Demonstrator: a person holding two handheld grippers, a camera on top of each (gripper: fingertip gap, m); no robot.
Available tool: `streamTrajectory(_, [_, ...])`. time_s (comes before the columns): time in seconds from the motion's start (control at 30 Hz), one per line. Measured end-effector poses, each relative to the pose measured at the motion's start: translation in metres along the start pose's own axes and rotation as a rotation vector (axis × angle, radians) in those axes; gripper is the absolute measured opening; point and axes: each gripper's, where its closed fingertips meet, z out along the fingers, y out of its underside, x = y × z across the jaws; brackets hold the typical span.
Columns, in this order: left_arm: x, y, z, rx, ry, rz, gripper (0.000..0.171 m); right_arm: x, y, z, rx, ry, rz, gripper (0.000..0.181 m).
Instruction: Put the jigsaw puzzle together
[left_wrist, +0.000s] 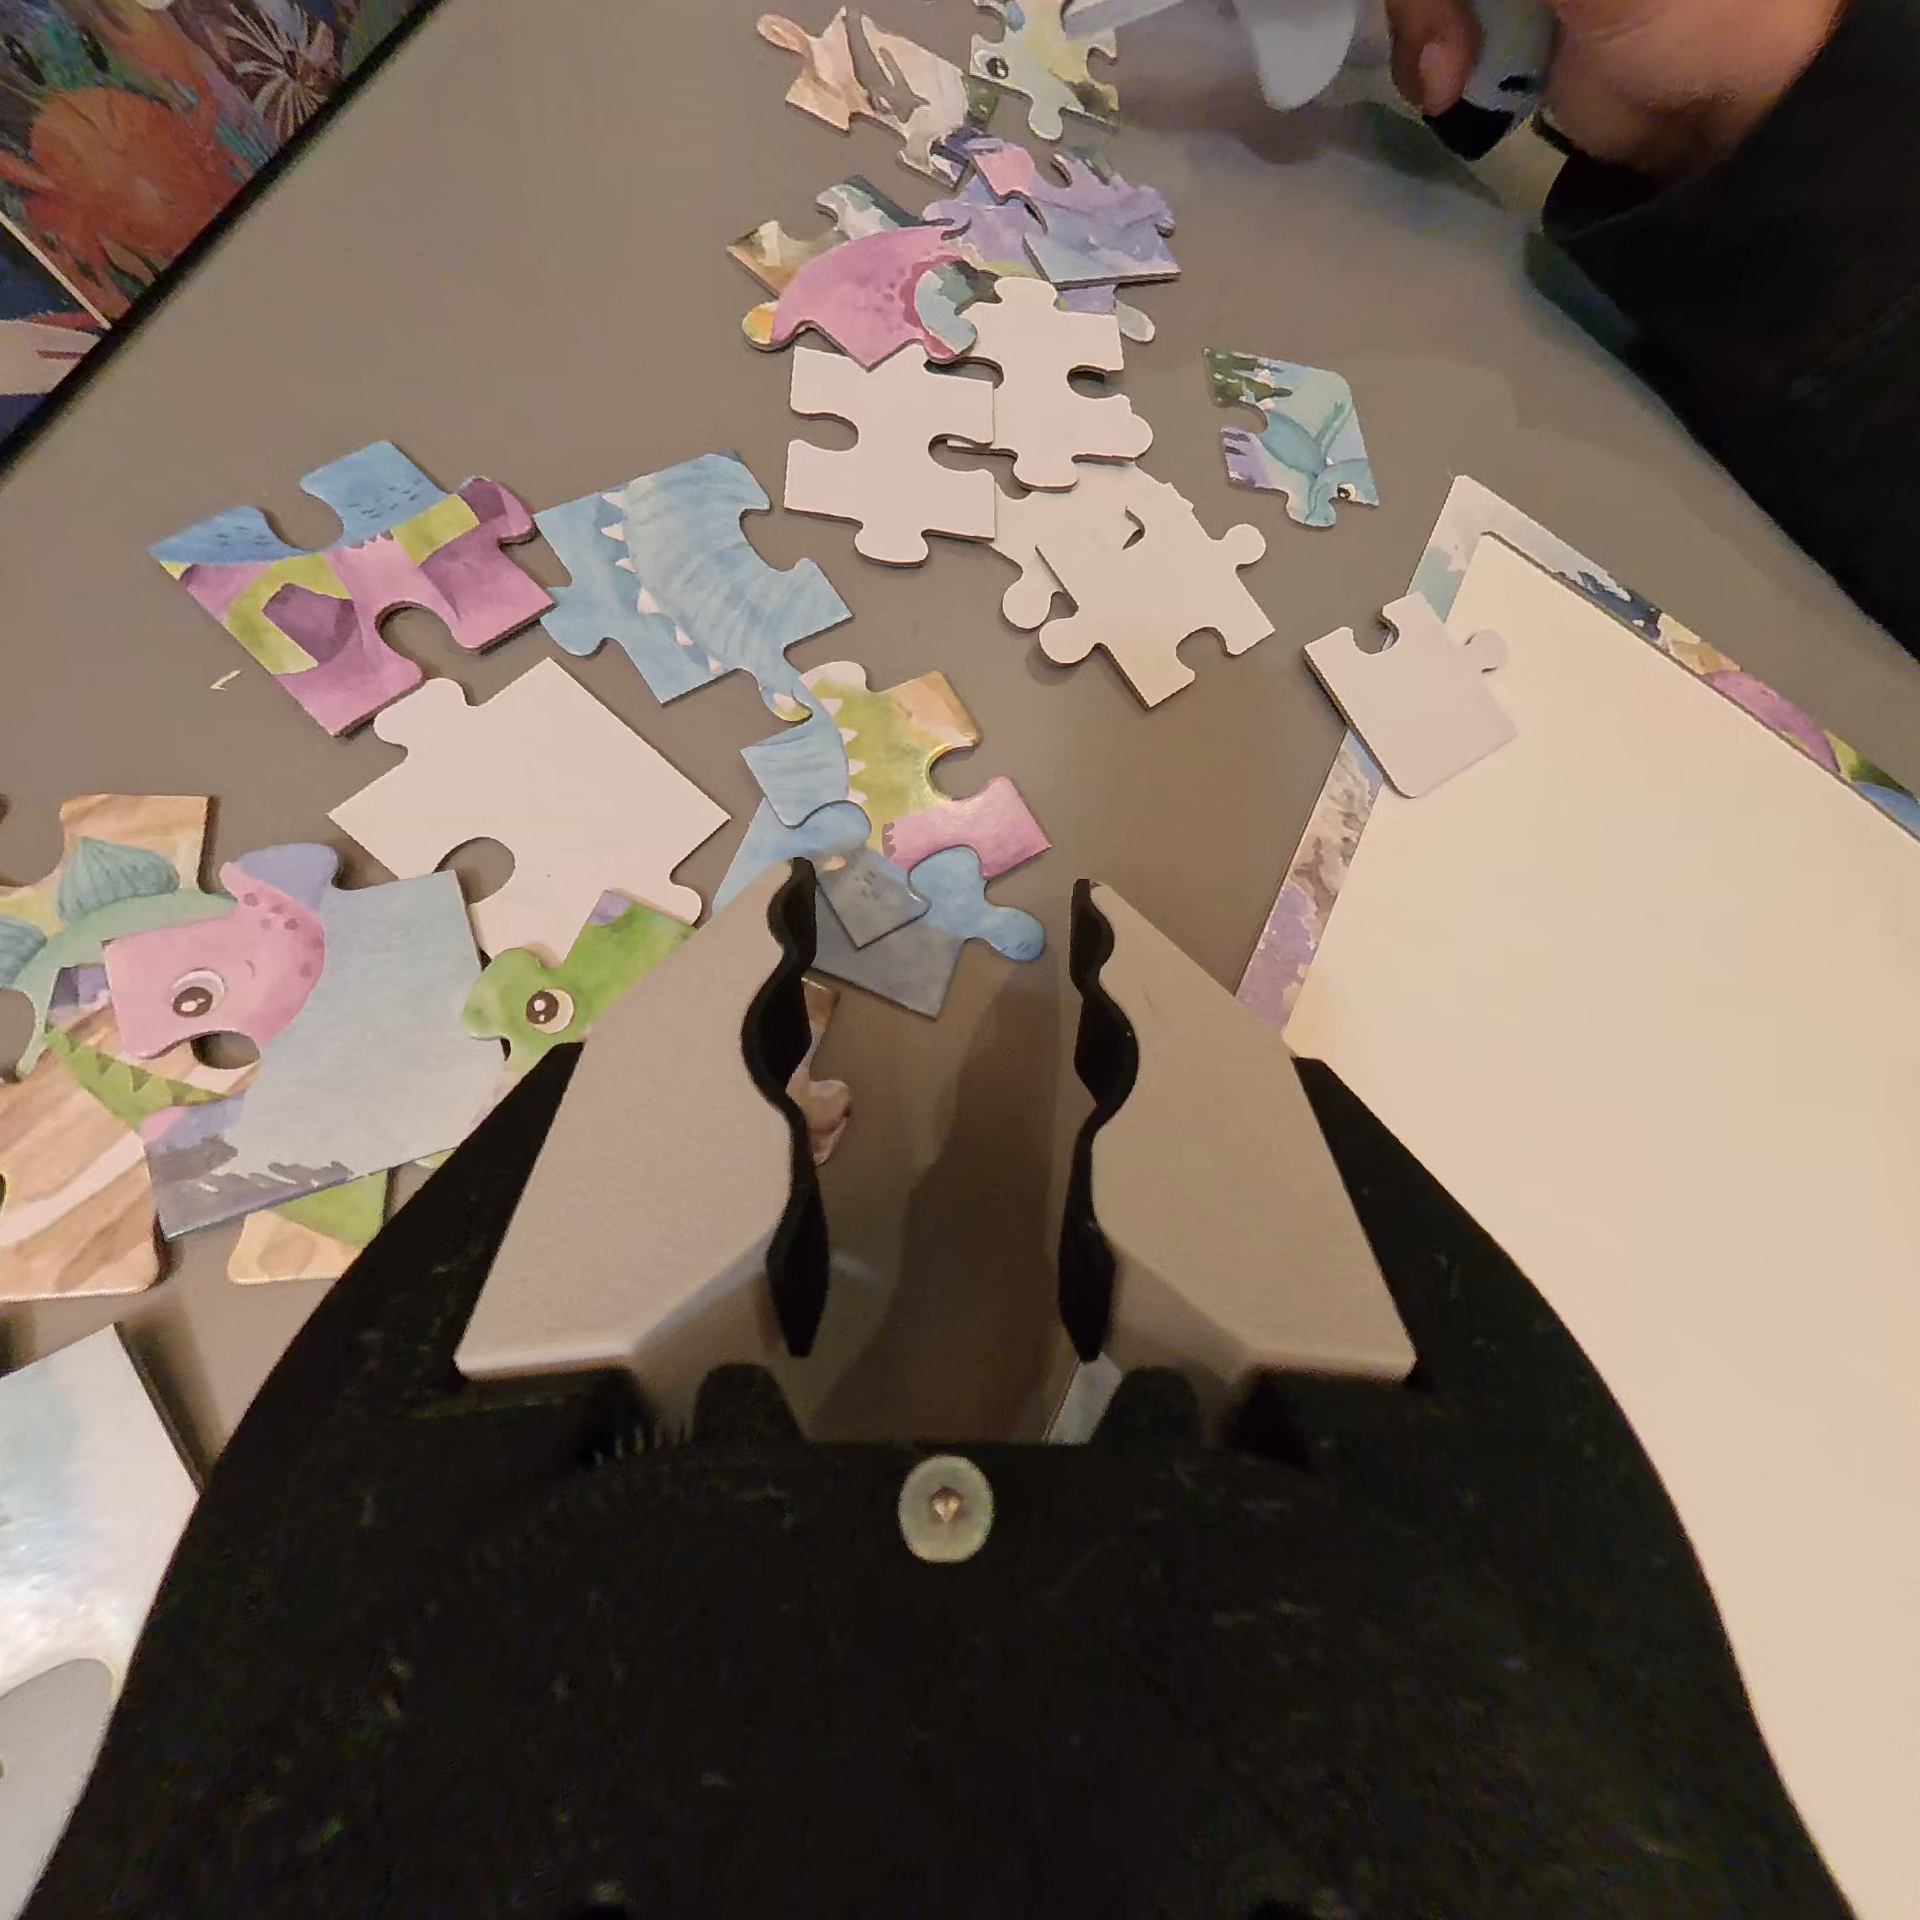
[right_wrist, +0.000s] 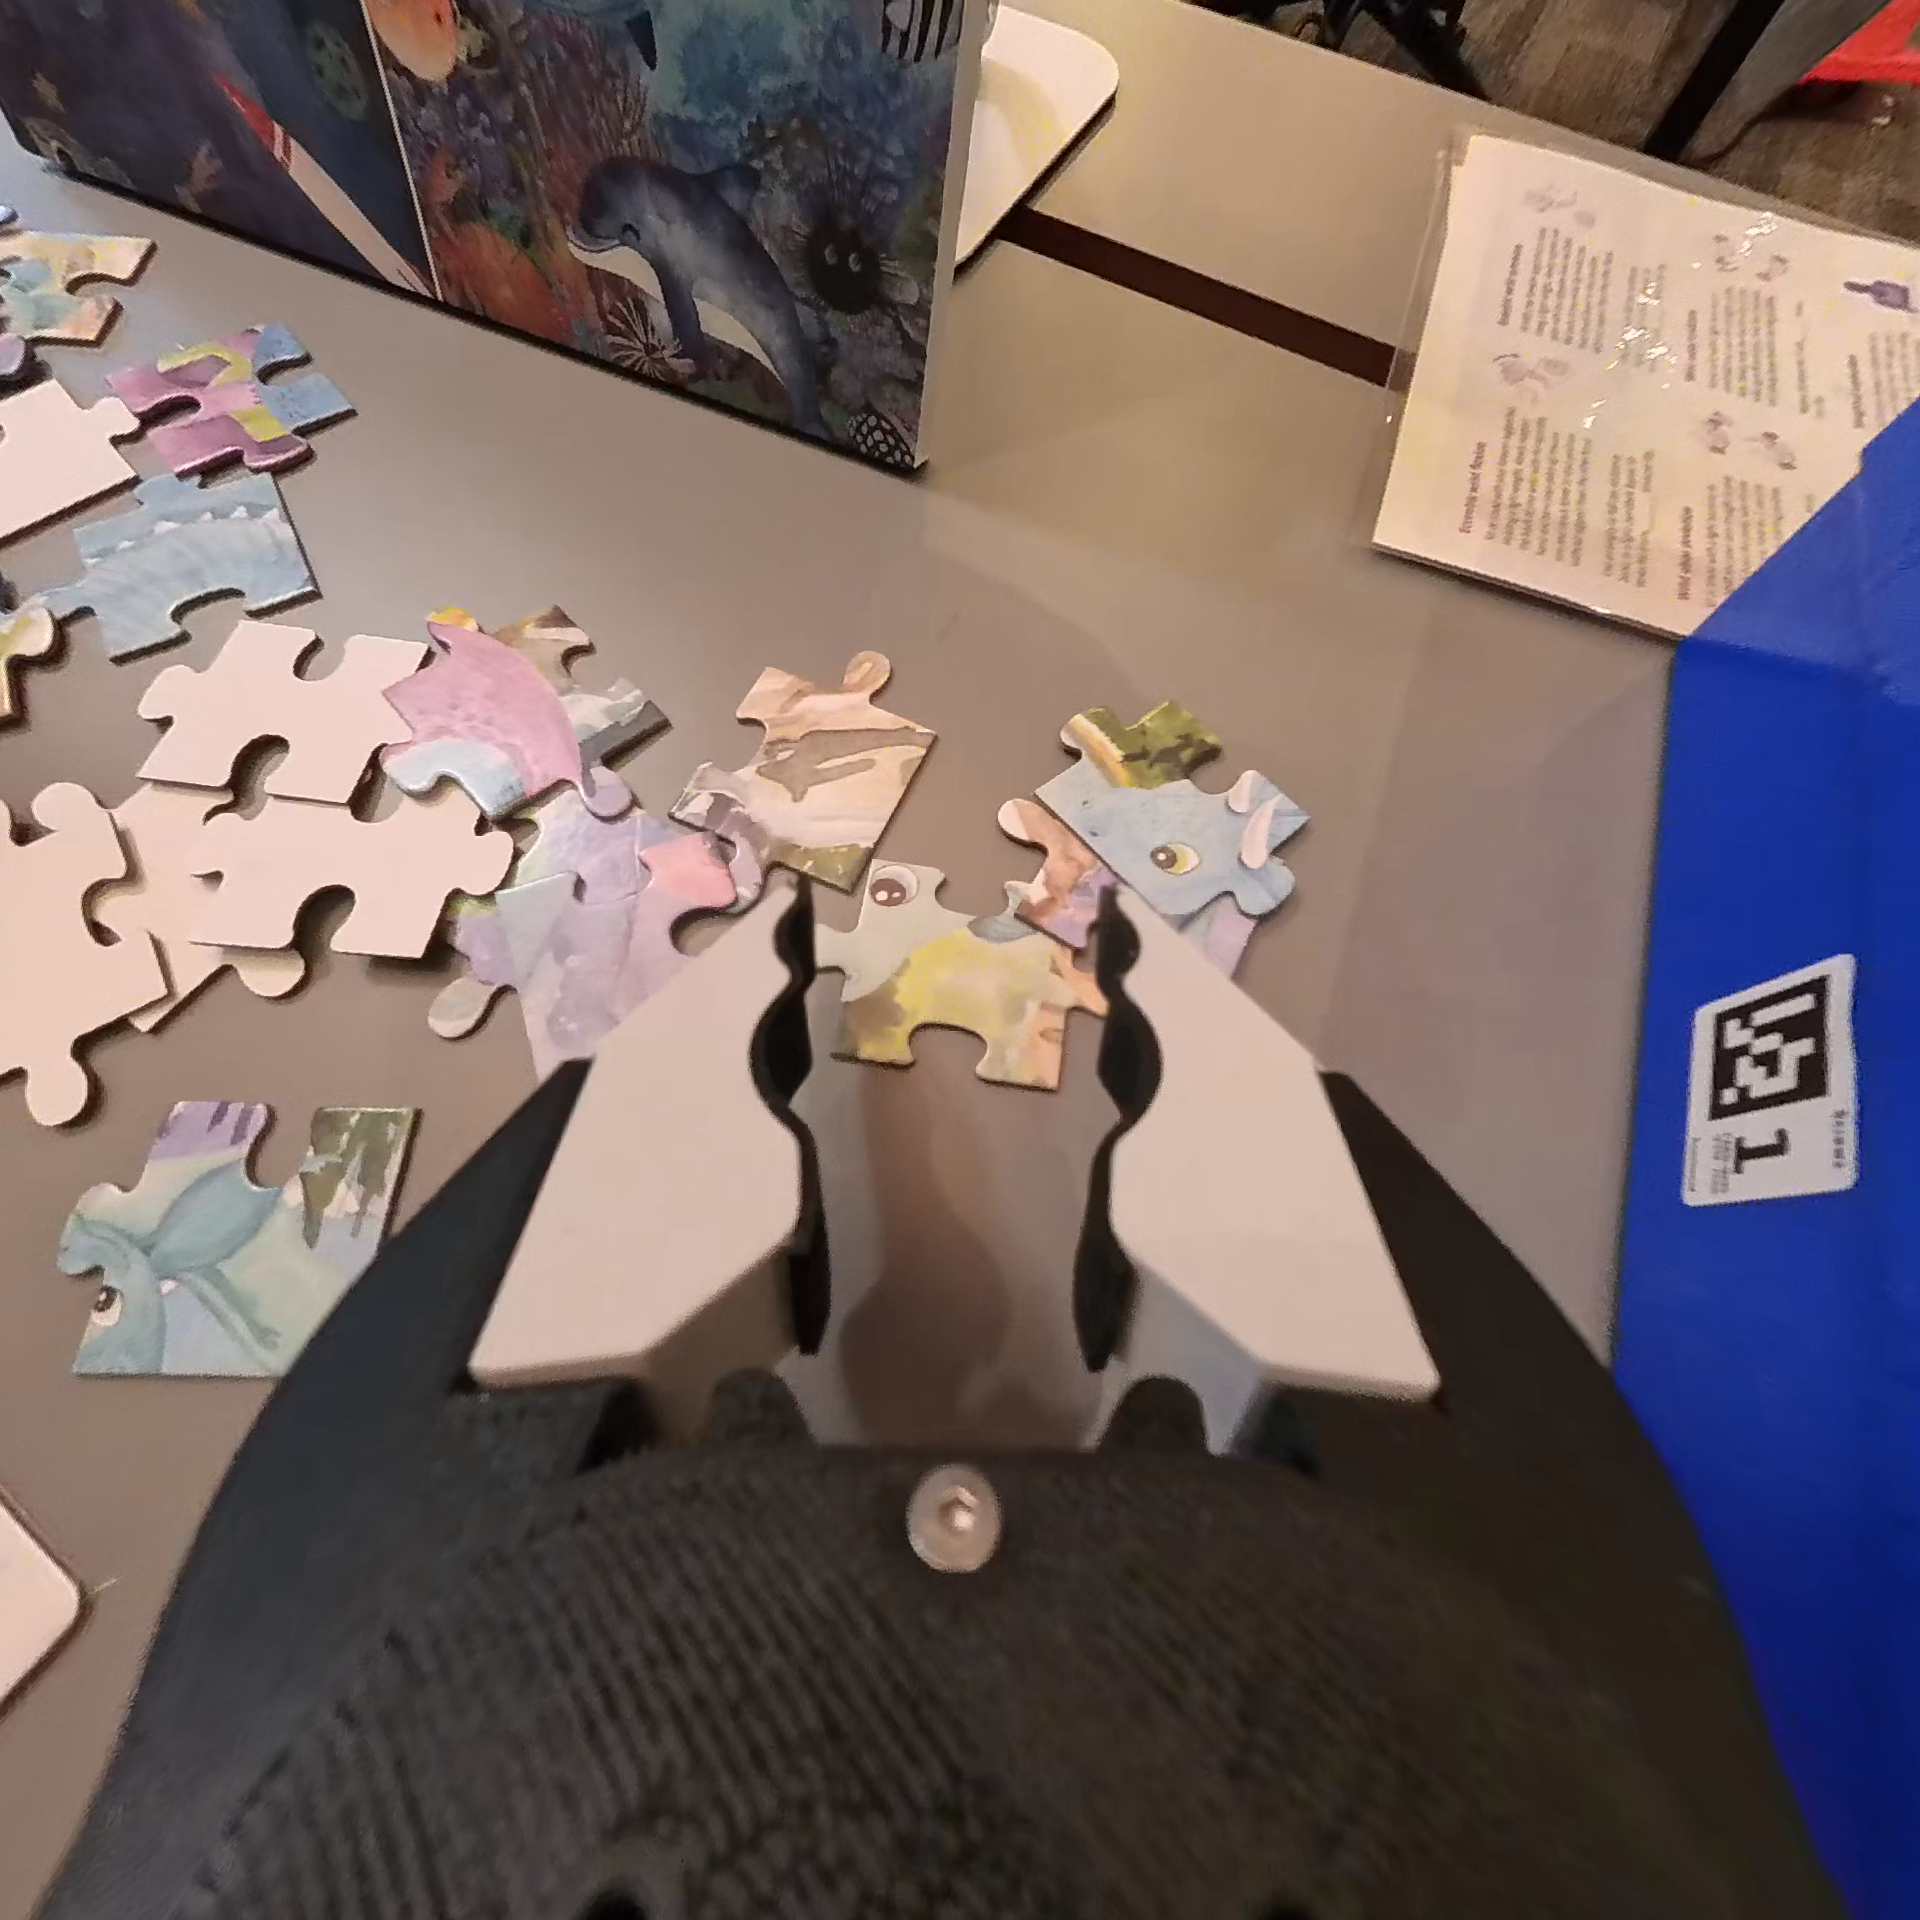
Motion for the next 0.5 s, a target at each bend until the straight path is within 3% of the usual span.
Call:
streamTrajectory(0.23, [0.000,0.000,0.000,0.000,-0.002,-0.001,0.046,0.013,0.015,0.005,-0.065,0.057,0.031,0.027])
streamTrajectory(0.4, [-0.001,0.000,0.000,0.002,0.002,-0.009,0.045,0.033,0.018,0.008,-0.085,0.094,0.101,0.023])
streamTrajectory(0.5, [-0.001,0.000,0.000,0.002,0.000,-0.009,0.045,0.056,0.021,0.007,-0.100,0.200,0.128,0.012])
